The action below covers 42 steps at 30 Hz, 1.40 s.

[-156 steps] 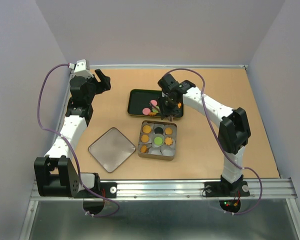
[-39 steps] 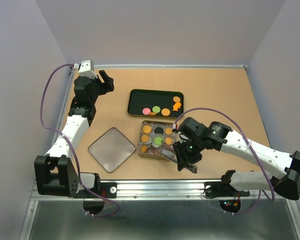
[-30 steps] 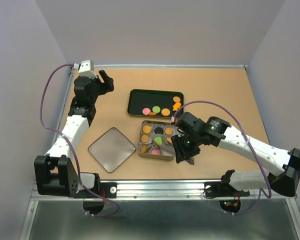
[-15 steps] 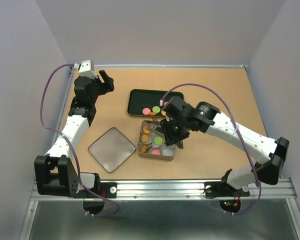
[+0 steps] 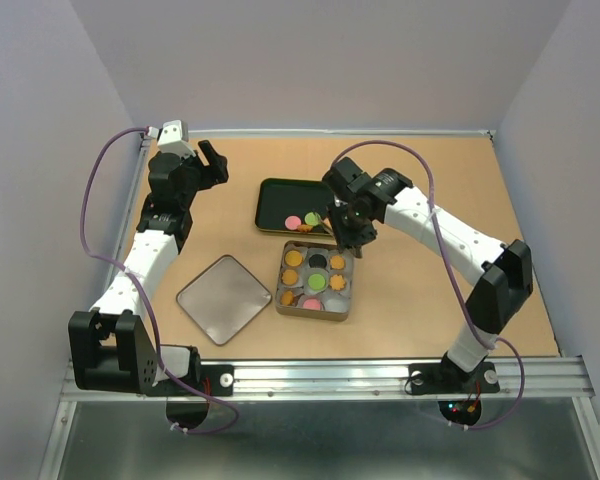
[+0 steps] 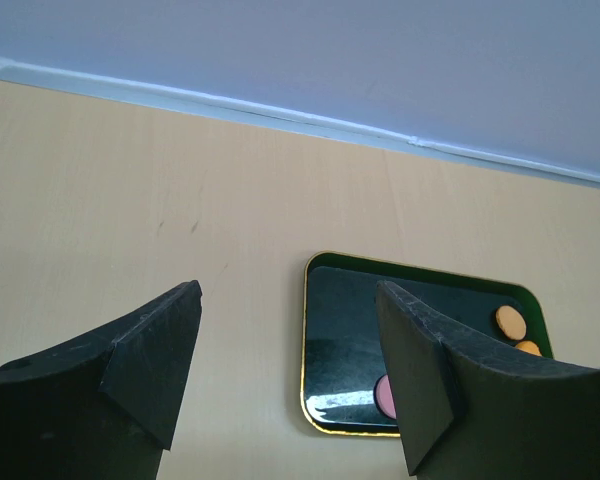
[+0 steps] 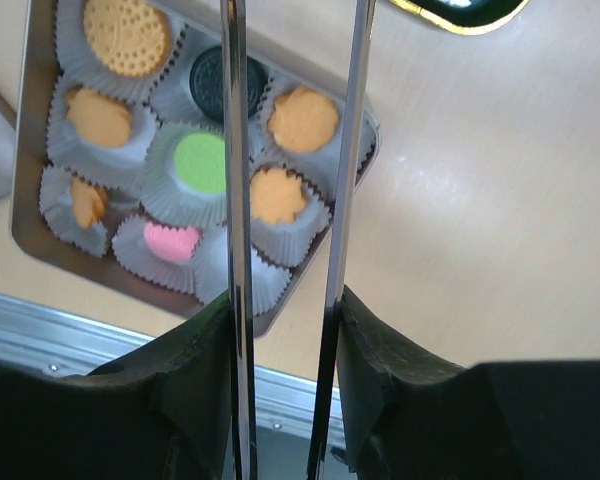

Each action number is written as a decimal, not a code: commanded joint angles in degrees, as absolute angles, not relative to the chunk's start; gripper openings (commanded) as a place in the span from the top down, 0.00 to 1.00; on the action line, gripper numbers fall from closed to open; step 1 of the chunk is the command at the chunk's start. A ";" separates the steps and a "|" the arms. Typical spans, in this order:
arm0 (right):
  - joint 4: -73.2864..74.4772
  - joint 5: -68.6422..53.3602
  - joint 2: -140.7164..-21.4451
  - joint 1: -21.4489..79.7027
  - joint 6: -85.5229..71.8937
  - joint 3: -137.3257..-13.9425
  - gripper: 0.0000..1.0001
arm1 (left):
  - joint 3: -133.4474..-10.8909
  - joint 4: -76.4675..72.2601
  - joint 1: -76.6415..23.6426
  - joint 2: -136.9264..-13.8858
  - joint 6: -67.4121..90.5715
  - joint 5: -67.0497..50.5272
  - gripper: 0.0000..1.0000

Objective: Pack the cookies

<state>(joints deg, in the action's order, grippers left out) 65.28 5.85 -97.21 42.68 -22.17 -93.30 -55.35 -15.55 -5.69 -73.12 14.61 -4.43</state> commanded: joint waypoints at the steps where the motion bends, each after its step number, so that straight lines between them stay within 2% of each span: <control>1: 61.70 7.03 -99.57 42.10 -19.78 -99.58 0.55 | -56.69 -16.79 -6.06 -71.98 13.80 -4.57 0.20; 13: 58.80 4.57 -106.78 41.40 -18.98 -100.55 0.56 | -56.78 -17.05 -6.06 -71.72 13.97 -4.83 0.20; 42: 56.87 4.31 -108.11 38.41 -19.60 -95.54 0.52 | -56.78 -17.14 -6.06 -71.63 14.33 -5.71 0.20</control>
<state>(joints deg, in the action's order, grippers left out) 58.48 3.88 -108.44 39.59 -19.68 -96.55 -55.35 -15.53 -5.69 -73.12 14.66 -5.17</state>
